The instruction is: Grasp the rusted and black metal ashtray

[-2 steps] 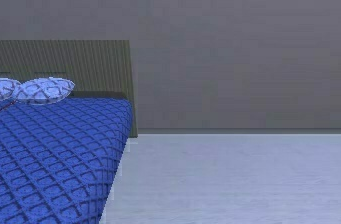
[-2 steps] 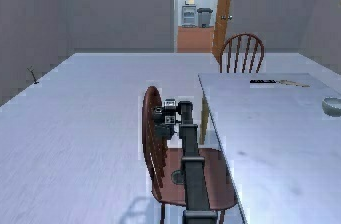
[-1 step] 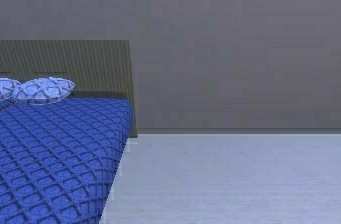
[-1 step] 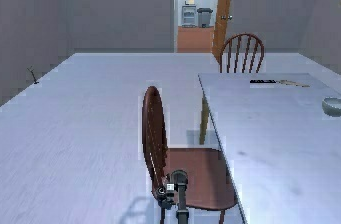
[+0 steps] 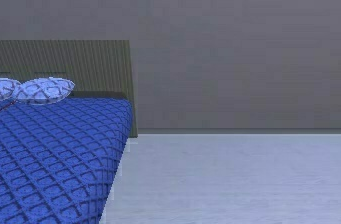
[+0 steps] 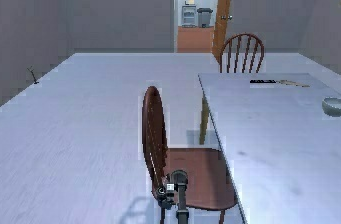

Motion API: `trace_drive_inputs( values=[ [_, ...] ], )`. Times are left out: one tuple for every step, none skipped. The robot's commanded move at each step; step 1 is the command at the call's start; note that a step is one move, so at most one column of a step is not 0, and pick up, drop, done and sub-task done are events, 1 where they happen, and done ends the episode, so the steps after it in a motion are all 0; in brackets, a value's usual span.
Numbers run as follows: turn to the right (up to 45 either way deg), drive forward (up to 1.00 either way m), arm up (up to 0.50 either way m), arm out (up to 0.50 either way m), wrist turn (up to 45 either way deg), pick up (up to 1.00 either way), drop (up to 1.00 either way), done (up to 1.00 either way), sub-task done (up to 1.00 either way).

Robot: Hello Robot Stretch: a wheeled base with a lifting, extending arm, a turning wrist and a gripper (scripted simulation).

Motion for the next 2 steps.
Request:
trace_drive_inputs(
  values=[
    [0.0, 0.0, 0.1, 0.0, 0.0, 0.0, 0.0, 0.0, 0.0],
    [0.0, 0.0, 0.0, 0.0, 0.0, 0.0, 0.0, 1.0, 0.0]
  ],
)
